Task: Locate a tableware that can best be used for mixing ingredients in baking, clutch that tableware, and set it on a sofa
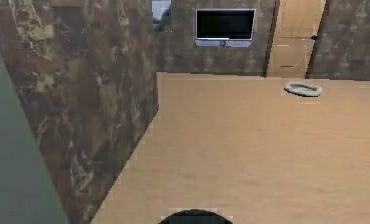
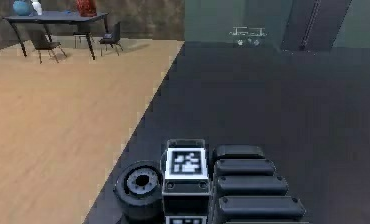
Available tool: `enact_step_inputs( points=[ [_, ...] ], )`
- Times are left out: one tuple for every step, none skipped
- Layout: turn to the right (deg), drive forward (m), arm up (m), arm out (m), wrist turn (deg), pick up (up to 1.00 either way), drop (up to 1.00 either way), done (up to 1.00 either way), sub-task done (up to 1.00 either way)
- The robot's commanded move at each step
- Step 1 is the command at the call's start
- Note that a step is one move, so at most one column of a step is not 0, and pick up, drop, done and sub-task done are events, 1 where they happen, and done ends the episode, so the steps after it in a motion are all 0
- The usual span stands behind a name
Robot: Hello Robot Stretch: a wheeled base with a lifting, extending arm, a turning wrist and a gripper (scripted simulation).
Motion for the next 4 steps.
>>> enact_step_inputs(
  points=[
    [0.0, 1.0, 0.0, 0.0, 0.0, 0.0, 0.0, 0.0, 0.0],
    [0.0, 1.0, 0.0, 0.0, 0.0, 0.0, 0.0, 0.0, 0.0],
    [0.0, 1.0, 0.0, 0.0, 0.0, 0.0, 0.0, 0.0, 0.0],
    [3.0, 0.0, 0.0, 0.0, 0.0, 0.0, 0.0, 0.0, 0.0]
  ],
)
